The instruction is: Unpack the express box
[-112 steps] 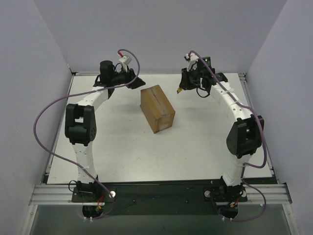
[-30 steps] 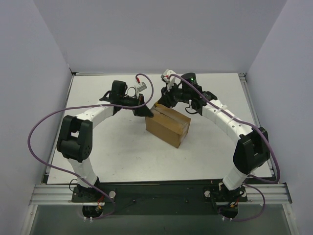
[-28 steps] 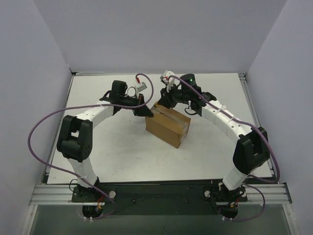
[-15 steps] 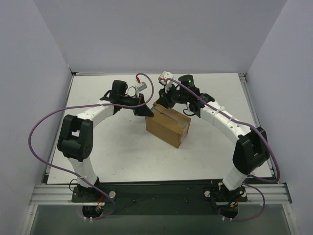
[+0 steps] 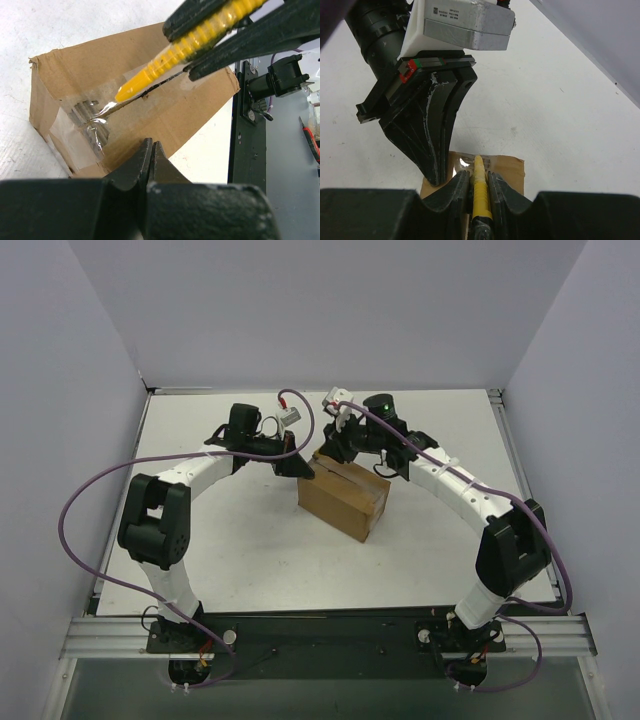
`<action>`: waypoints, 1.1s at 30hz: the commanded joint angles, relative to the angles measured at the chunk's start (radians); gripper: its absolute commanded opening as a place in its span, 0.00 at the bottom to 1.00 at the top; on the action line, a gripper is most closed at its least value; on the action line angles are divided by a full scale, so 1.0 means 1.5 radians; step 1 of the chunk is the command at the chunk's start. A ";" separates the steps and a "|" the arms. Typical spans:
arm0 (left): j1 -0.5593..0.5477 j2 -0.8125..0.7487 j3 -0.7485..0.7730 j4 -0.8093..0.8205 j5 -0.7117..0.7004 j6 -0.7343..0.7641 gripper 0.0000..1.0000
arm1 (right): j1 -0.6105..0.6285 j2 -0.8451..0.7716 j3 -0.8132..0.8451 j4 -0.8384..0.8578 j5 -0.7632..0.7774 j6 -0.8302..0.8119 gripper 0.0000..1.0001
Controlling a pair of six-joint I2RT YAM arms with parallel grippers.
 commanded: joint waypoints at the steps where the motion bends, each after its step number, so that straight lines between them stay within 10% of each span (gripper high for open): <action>1: 0.004 0.020 0.016 0.002 -0.020 0.014 0.00 | 0.012 -0.007 0.000 0.012 -0.007 0.000 0.00; 33: 0.007 0.031 0.015 0.031 -0.040 -0.025 0.00 | 0.045 -0.050 0.014 -0.129 0.163 -0.009 0.00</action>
